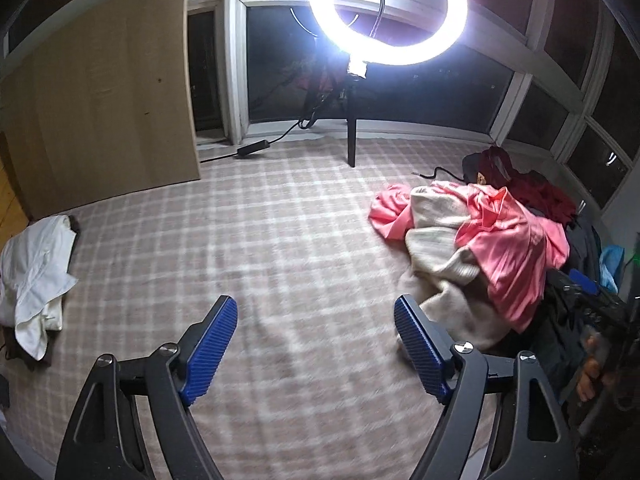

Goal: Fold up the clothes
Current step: 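Grasp the pink shirt with the right tool and lift it from the pile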

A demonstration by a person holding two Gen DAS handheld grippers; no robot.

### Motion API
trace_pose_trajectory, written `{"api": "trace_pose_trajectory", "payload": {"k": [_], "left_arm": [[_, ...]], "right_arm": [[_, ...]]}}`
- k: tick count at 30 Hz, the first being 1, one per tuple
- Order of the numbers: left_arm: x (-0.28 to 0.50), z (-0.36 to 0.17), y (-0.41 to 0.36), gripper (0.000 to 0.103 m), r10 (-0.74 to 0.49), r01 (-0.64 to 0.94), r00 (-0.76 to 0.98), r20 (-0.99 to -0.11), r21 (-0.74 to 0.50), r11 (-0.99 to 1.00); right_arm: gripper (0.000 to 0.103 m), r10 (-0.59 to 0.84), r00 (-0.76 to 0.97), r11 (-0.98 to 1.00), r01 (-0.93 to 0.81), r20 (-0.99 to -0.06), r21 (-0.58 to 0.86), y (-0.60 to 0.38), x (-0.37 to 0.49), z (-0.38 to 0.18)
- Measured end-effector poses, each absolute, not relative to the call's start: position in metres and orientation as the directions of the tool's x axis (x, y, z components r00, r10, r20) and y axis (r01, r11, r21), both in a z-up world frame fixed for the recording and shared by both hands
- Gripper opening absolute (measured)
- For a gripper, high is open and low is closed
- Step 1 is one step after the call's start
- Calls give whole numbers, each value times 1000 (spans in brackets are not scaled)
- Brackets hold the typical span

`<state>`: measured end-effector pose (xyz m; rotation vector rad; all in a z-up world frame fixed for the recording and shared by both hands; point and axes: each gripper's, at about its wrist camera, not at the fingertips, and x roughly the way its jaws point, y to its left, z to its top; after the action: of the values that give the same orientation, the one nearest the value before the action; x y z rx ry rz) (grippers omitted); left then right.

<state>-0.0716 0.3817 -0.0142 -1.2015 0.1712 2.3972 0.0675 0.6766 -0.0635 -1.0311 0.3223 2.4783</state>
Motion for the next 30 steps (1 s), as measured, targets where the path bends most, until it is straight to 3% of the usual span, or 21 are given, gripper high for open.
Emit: {"api": "trace_pose_trajectory", "payload": {"k": [3, 5, 7, 8, 10, 14, 19, 24, 27, 30], "left_arm": [[-84, -12, 391, 78, 316, -434, -520, -794, -73, -898], [-93, -8, 394, 77, 293, -421, -528, -797, -54, -905], [-101, -2, 392, 77, 274, -404, -546, -792, -38, -914], [-104, 1, 391, 77, 265, -396, -555, -789, -30, -918], [-109, 6, 389, 77, 255, -383, -567, -783, -23, -924], [-117, 15, 386, 77, 249, -369, -585, -772, -19, -929], [-121, 27, 384, 77, 255, -377, -607, -753, -10, -926], [-123, 49, 370, 77, 284, -394, -634, -719, -16, -919], [-120, 64, 353, 77, 305, -407, -658, -688, -15, -913], [-116, 77, 327, 77, 320, -416, -681, -659, -12, -909]], "right_arm": [[74, 310, -604, -900, -436, -734, -21, 687, 38, -77], [74, 249, -609, -913, -408, -753, 28, 702, 31, -81], [42, 181, -614, -921, -380, -768, 87, 717, 26, -85], [15, 147, -616, -924, -366, -774, 116, 725, 24, -87], [8, 88, -639, -909, -365, -764, 201, 748, 30, -80], [6, 113, -705, -877, -402, -701, 262, 778, 48, -46], [5, 210, -809, -835, -441, -550, 329, 809, 69, 22], [5, 381, -863, -824, -480, -331, 303, 809, 76, 120], [5, 384, -896, -830, -441, -222, 343, 799, 83, 184], [5, 349, -922, -884, -382, -165, 268, 750, 80, 228]]}}
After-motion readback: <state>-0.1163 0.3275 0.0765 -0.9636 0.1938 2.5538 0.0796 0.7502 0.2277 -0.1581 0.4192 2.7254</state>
